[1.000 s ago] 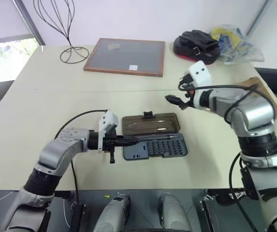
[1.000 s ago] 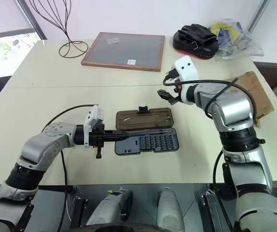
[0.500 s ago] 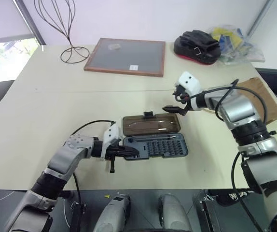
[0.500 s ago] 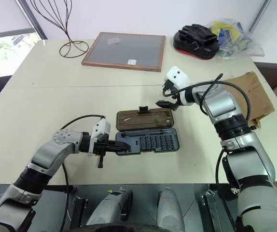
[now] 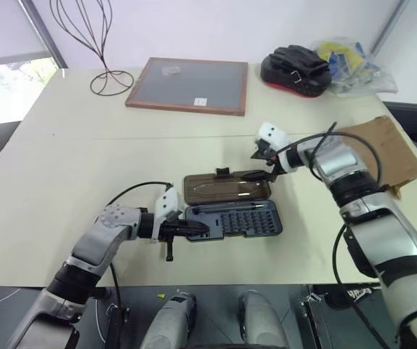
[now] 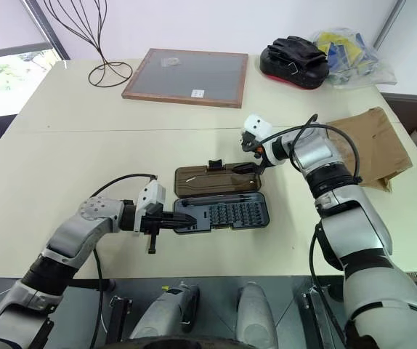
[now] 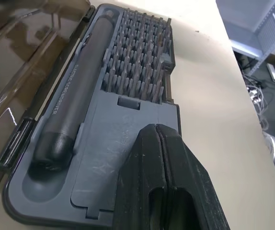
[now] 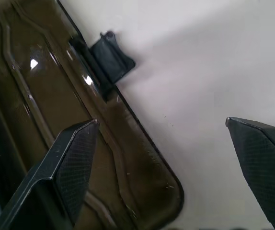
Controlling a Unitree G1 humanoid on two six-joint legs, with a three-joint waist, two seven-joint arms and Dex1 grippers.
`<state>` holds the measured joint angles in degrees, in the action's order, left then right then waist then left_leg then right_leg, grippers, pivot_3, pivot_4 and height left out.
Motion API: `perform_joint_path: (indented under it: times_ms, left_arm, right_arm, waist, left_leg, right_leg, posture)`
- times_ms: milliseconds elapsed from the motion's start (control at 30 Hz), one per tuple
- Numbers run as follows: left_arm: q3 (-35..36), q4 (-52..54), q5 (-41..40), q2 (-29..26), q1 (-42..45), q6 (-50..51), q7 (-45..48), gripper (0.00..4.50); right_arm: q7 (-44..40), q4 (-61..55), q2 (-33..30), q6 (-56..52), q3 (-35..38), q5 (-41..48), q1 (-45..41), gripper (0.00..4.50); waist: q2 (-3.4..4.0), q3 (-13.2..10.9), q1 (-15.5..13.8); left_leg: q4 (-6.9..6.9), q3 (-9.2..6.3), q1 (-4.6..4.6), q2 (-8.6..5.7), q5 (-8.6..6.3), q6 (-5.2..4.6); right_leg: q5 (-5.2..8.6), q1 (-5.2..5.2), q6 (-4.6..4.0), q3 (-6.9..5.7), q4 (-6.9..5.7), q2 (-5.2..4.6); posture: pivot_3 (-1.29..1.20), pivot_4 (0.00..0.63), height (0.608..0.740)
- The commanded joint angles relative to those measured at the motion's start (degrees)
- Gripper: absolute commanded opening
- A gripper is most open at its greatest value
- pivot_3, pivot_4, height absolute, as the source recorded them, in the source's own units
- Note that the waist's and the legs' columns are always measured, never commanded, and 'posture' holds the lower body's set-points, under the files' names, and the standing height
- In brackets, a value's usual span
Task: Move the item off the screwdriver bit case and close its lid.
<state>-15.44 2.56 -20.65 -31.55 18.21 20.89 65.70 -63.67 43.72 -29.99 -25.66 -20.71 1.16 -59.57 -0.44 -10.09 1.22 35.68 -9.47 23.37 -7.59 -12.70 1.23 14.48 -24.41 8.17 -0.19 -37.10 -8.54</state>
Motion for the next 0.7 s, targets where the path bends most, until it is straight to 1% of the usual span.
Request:
perform_joint_path:
  times_ms: [33,267,300,333,367,400,433,467,533,600,633,700]
  left_arm:
    - [0.0,-1.4,1.9,-1.0,-1.7,-0.1,-0.5,0.00]
    - [0.3,-1.3,2.2,-1.1,-2.4,-0.7,-1.0,0.00]
    - [0.3,-1.1,2.2,-1.2,-2.5,-0.6,-1.1,0.00]
    - [0.3,-1.0,2.2,-1.2,-2.5,-0.5,-1.2,0.00]
    - [0.3,-0.8,2.1,-1.2,-2.5,-0.4,-1.4,0.00]
    - [0.4,-0.5,2.0,-1.3,-2.5,-0.2,-1.5,0.00]
    - [0.5,-0.2,2.0,-1.5,-2.6,-0.1,-1.6,0.00]
    - [0.5,0.0,1.9,-1.6,-2.6,0.0,-1.8,0.00]
    - [0.6,0.4,1.8,-1.8,-2.7,0.2,-2.0,0.00]
    - [0.7,0.8,1.7,-1.9,-2.7,0.4,-2.3,0.00]
    - [0.8,1.0,1.6,-1.9,-2.6,0.6,-2.5,0.00]
    - [0.8,1.3,1.5,-2.0,-2.6,0.9,-2.7,0.00]
  right_arm:
    - [-0.7,0.5,1.0,2.3,1.0,-1.2,-1.7,4.46]
    - [0.1,3.3,2.6,5.6,1.3,-3.4,-1.0,4.46]
    - [0.1,3.7,2.7,5.9,1.3,-3.7,-0.9,4.08]
    - [0.1,4.0,2.8,6.2,1.3,-3.9,-0.8,3.96]
    - [0.0,4.2,2.9,6.6,1.3,-4.1,-0.7,3.73]
    - [0.0,4.3,3.0,6.9,1.3,-4.3,-0.5,3.17]
    - [-0.1,4.4,3.1,7.1,1.3,-4.6,-0.4,2.76]
    - [-0.3,4.5,3.1,7.4,1.2,-4.9,-0.3,2.15]
    - [-0.7,4.4,3.2,8.0,1.0,-5.4,-0.1,1.22]
    - [-1.2,4.1,3.2,8.7,0.7,-6.1,0.0,0.12]
    - [-1.5,3.9,3.2,9.3,0.5,-6.6,0.1,0.02]
    - [-2.0,3.3,3.1,10.0,0.2,-7.3,0.3,0.02]
  waist:
    - [0.01,0.0,0.0]
    - [0.02,0.0,0.0]
    - [0.03,0.0,0.0]
    - [0.03,0.0,0.0]
    - [0.05,0.0,0.1]
    - [0.05,0.0,0.1]
    - [0.06,0.0,0.1]
    - [0.06,0.0,0.1]
    - [0.06,0.1,0.1]
    - [-0.01,0.1,0.1]
    - [-0.05,0.2,0.2]
    - [-0.04,0.2,0.4]
  left_leg:
    - [0.00,0.00,0.00,0.00,0.00,0.00]
    - [0.00,-0.01,-0.01,0.00,0.00,0.00]
    - [0.00,-0.01,-0.01,0.00,0.00,0.01]
    - [0.00,-0.01,-0.02,0.00,0.00,0.01]
    - [0.00,-0.01,-0.03,0.00,0.00,0.01]
    - [0.00,-0.01,-0.04,0.00,0.00,0.00]
    - [0.00,-0.01,-0.06,0.00,0.00,0.00]
    - [0.00,-0.02,-0.06,0.00,0.00,0.00]
    - [0.00,-0.01,-0.06,0.00,0.00,0.00]
    - [-0.01,-0.02,-0.10,0.01,0.00,0.00]
    - [-0.01,-0.03,-0.14,0.03,-0.01,0.00]
    - [-0.05,-0.02,-0.40,0.05,-0.01,0.00]
  right_leg:
    - [0.00,0.00,0.00,0.00,0.00,0.00]
    - [-0.01,0.00,-0.01,0.00,-0.01,0.00]
    - [-0.01,0.00,-0.01,0.00,-0.01,0.00]
    - [-0.01,0.01,-0.01,0.00,-0.01,0.00]
    - [-0.01,0.01,-0.01,0.00,-0.02,0.00]
    - [-0.01,0.02,-0.02,0.00,-0.03,0.01]
    - [-0.02,0.03,-0.02,0.00,-0.04,0.01]
    - [-0.02,0.03,-0.03,0.00,-0.04,0.01]
    - [-0.02,0.03,-0.03,0.00,-0.04,0.01]
    - [-0.02,0.06,-0.03,0.00,-0.04,0.02]
    - [-0.02,0.11,-0.03,0.00,-0.04,0.05]
    - [-0.02,0.39,-0.03,0.00,-0.02,0.06]
  posture:
    - [0.00,0.150,0.734]
    - [0.00,0.150,0.734]
    - [0.00,0.150,0.734]
    - [0.00,0.150,0.734]
    - [0.00,0.150,0.734]
    - [0.00,0.150,0.734]
    - [0.00,0.150,0.734]
    - [0.00,0.150,0.734]
    - [0.00,0.150,0.734]
    - [0.00,0.150,0.734]
    - [0.00,0.150,0.734]
    - [0.00,0.150,0.734]
